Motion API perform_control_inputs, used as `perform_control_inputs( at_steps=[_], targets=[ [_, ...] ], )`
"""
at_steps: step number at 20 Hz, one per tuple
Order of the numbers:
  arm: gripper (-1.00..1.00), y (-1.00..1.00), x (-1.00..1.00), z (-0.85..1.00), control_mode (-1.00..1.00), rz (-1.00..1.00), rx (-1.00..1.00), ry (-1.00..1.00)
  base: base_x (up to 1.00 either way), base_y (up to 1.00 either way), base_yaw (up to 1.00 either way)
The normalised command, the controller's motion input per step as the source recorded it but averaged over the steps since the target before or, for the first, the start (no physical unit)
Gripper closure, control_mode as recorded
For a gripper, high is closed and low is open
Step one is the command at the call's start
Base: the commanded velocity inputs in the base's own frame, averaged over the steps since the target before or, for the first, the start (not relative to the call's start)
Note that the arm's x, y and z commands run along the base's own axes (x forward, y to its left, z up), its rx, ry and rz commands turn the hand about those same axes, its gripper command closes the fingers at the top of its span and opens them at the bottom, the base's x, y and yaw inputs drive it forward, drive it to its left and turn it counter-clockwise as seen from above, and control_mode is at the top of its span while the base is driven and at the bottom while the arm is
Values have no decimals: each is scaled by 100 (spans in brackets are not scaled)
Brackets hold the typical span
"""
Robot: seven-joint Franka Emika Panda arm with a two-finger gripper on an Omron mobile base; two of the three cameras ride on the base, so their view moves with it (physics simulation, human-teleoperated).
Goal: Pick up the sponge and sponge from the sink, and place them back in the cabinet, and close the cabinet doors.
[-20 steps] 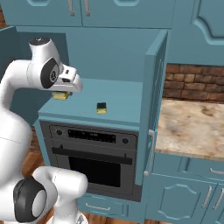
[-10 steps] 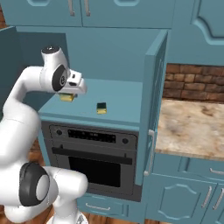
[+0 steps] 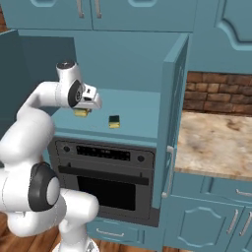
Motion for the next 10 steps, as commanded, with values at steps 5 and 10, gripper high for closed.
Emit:
perform_control_inputs(
  at_steps=[5, 10],
  targets=[
    [100, 0, 34, -31, -100, 0, 0, 0, 0, 0, 0],
    [100, 0, 31, -26, -100, 0, 0, 0, 0, 0, 0]
  ],
)
